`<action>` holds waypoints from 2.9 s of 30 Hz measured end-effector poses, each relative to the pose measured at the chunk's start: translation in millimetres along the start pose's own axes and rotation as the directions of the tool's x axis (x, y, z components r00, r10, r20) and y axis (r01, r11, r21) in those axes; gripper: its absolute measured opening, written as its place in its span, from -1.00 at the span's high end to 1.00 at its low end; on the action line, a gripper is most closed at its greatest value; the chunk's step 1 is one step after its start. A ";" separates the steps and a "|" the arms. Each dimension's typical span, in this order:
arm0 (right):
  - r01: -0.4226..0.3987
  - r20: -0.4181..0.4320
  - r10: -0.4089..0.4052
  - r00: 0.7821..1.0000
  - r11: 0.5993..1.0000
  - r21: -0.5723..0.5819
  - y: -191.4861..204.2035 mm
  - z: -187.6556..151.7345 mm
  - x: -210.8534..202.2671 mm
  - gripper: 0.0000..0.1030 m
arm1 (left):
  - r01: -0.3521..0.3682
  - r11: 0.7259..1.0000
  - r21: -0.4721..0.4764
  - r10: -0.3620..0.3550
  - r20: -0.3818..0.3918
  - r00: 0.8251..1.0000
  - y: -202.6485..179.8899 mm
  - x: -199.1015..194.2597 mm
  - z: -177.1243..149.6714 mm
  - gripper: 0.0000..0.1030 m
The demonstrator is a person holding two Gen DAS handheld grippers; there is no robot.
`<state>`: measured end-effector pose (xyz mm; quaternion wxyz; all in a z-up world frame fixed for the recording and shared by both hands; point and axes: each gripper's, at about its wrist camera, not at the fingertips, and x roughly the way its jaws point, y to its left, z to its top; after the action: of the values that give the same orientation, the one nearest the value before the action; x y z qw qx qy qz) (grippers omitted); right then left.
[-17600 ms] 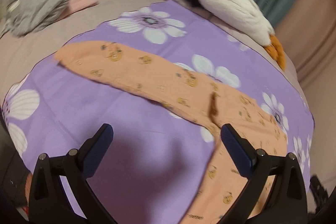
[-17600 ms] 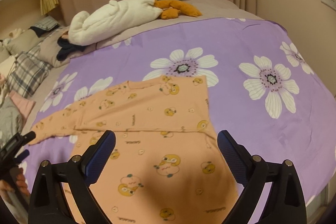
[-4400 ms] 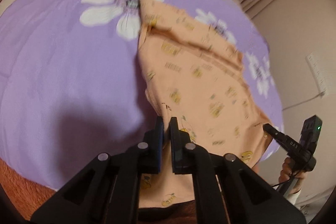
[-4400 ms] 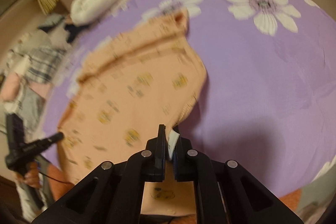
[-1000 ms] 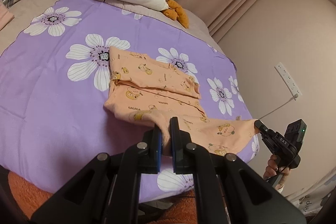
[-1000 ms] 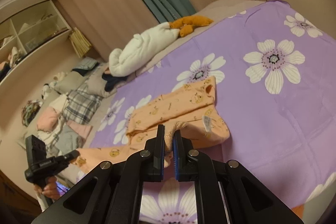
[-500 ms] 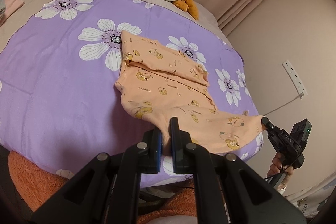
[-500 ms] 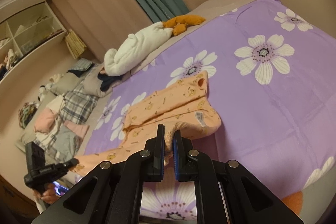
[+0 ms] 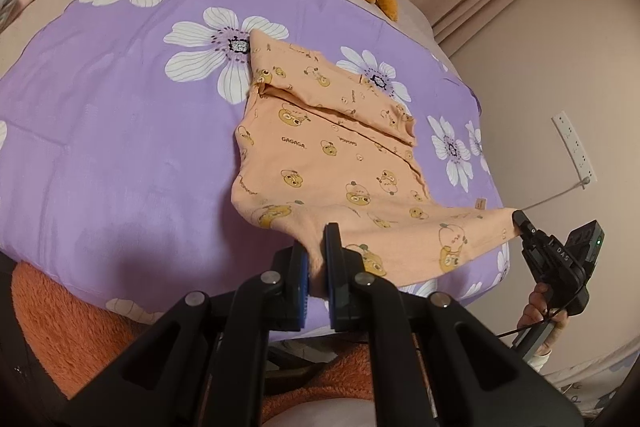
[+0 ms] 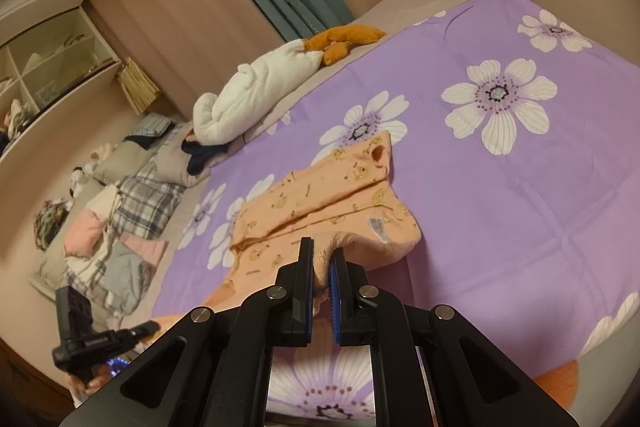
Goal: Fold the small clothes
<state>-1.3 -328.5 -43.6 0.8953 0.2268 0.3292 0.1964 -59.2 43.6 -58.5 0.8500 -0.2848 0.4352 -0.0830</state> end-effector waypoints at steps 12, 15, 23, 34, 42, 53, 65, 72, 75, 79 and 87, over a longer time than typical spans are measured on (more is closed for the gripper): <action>0.010 0.009 -0.010 1.000 1.000 -0.007 2.5 21.5 17.8 0.83 | 0.029 1.000 -0.009 -0.029 0.053 0.998 -3.8 2.5 29.7 0.87; 0.014 0.014 -0.014 1.000 1.000 -0.014 4.5 30.0 24.7 0.83 | 0.032 0.999 -0.009 -0.032 0.066 0.997 -4.2 7.0 42.1 0.87; 0.027 0.020 -0.027 0.999 1.000 0.004 5.1 50.1 50.7 0.83 | 0.027 0.999 -0.019 -0.025 0.084 0.996 -1.2 25.0 78.6 0.87; 0.052 0.018 -0.052 0.998 0.999 -0.001 5.6 76.0 83.9 0.83 | 0.017 1.000 -0.024 -0.015 0.099 0.995 -0.2 49.7 116.4 0.87; 0.059 -0.003 -0.059 0.998 0.998 0.006 0.8 97.1 116.3 0.83 | 0.007 0.999 -0.052 -0.002 0.105 0.995 5.3 71.7 143.9 0.87; 0.123 -0.090 -0.119 0.989 0.992 0.038 -16.8 120.2 192.2 0.83 | -0.030 0.993 -0.112 0.037 0.064 0.997 23.2 128.9 187.5 0.87; 0.210 -0.183 -0.195 0.964 0.975 0.067 -38.2 131.9 260.9 0.83 | -0.101 0.986 -0.134 0.100 -0.015 0.995 47.4 194.4 234.1 0.87; 0.252 -0.228 -0.230 0.946 0.965 0.070 -50.3 131.0 285.3 0.83 | -0.117 0.983 -0.142 0.111 -0.048 0.993 59.9 216.9 243.3 0.86; 0.272 -0.243 -0.248 0.938 0.960 0.071 -55.8 130.0 292.0 0.83 | -0.106 0.983 -0.150 0.100 -0.047 0.994 64.0 221.3 245.5 0.84; 0.275 -0.255 -0.247 0.935 0.958 0.080 -60.3 130.2 294.1 0.83 | -0.113 0.982 -0.154 0.108 -0.037 0.993 68.0 224.3 250.1 0.83; 0.270 -0.240 -0.241 0.940 0.958 0.098 -62.7 139.0 301.5 0.83 | -0.157 0.981 -0.112 0.161 0.027 0.987 68.7 227.0 262.6 0.61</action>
<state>318.7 -267.4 -133.4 0.8535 0.2157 0.4673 0.0811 278.0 120.1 -133.4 0.8447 -0.2969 0.4451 0.0142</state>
